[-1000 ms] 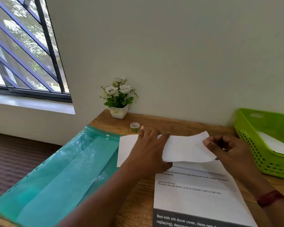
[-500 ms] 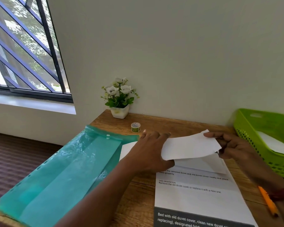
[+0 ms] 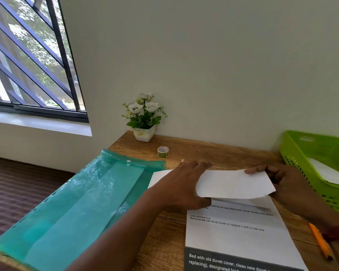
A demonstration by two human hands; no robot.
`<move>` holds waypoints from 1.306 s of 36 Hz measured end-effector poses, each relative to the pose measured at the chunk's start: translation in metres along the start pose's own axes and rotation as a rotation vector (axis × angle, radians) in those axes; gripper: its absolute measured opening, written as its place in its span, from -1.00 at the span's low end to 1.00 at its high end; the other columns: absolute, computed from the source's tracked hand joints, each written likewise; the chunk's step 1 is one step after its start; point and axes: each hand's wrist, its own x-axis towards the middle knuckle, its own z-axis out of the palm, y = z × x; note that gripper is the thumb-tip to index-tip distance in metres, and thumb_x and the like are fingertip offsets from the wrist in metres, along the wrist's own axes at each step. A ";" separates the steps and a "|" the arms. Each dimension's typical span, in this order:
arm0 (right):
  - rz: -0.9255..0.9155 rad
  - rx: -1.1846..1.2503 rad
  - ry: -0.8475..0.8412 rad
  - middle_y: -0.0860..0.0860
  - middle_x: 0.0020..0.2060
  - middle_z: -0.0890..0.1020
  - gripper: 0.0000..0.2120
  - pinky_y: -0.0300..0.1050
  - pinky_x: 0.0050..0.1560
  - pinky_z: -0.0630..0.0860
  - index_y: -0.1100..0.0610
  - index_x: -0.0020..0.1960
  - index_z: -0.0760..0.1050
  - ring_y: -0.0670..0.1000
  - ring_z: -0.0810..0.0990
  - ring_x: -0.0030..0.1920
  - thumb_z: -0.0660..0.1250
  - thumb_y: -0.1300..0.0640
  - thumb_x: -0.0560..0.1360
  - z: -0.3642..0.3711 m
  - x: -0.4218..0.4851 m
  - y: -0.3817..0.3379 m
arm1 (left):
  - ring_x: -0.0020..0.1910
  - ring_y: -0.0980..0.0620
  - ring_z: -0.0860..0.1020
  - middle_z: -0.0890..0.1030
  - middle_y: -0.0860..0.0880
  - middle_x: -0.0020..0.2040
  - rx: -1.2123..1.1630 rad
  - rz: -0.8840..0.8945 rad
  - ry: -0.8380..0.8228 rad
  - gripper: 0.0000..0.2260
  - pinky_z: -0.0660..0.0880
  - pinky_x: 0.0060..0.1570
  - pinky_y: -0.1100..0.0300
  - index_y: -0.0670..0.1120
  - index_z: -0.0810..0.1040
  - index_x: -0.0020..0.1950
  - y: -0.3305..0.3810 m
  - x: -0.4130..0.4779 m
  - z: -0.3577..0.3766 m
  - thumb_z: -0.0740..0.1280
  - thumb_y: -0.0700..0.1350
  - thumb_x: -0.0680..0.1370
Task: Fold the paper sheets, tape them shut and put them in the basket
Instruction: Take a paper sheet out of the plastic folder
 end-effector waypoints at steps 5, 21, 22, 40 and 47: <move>-0.128 -0.129 0.017 -0.25 -0.16 0.70 -0.43 -0.44 -0.08 0.51 -0.12 -0.13 0.68 -0.23 0.65 -0.10 0.54 0.54 0.20 0.001 0.000 0.008 | 0.46 -0.02 0.23 0.29 0.04 0.47 -0.002 0.006 -0.019 -0.17 0.32 0.41 -0.05 0.14 0.06 0.55 0.000 0.000 0.002 0.43 0.22 0.42; -0.358 -0.290 0.250 -0.36 -0.11 0.65 -0.76 -0.40 -0.04 0.48 0.06 -0.09 0.64 -0.24 0.62 -0.11 0.43 0.30 0.29 0.002 0.002 0.004 | 0.40 0.01 0.28 0.32 0.05 0.44 -0.008 0.025 -0.021 -0.22 0.31 0.29 0.05 0.14 0.08 0.55 0.006 -0.003 -0.001 0.42 0.20 0.45; -0.365 -0.275 0.259 -0.38 -0.12 0.65 -0.80 -0.40 -0.04 0.49 0.11 -0.10 0.64 -0.25 0.62 -0.12 0.44 0.29 0.31 0.002 0.003 0.002 | 0.39 0.01 0.29 0.32 0.05 0.43 -0.007 0.026 -0.016 -0.22 0.32 0.29 0.05 0.14 0.08 0.55 0.006 -0.003 -0.001 0.42 0.20 0.45; -0.194 -0.190 0.245 -0.45 -0.27 0.62 -0.21 -0.51 -0.06 0.47 -0.33 -0.16 0.64 -0.37 0.62 -0.12 0.36 0.65 0.32 -0.004 0.001 -0.008 | 0.50 -0.01 0.20 0.19 0.06 0.57 0.001 0.000 -0.038 -0.17 0.21 0.42 0.02 0.12 0.01 0.59 0.013 -0.007 -0.012 0.40 0.25 0.47; -0.073 -0.088 0.327 -0.41 -0.37 0.61 -0.14 -0.51 -0.22 0.48 -0.43 -0.29 0.59 -0.36 0.61 -0.25 0.30 0.63 0.36 -0.001 -0.001 -0.011 | 0.33 0.05 0.41 0.40 0.02 0.43 0.077 0.186 0.294 -0.34 0.45 0.27 0.10 0.00 0.28 0.52 0.017 -0.005 -0.018 0.43 0.14 0.49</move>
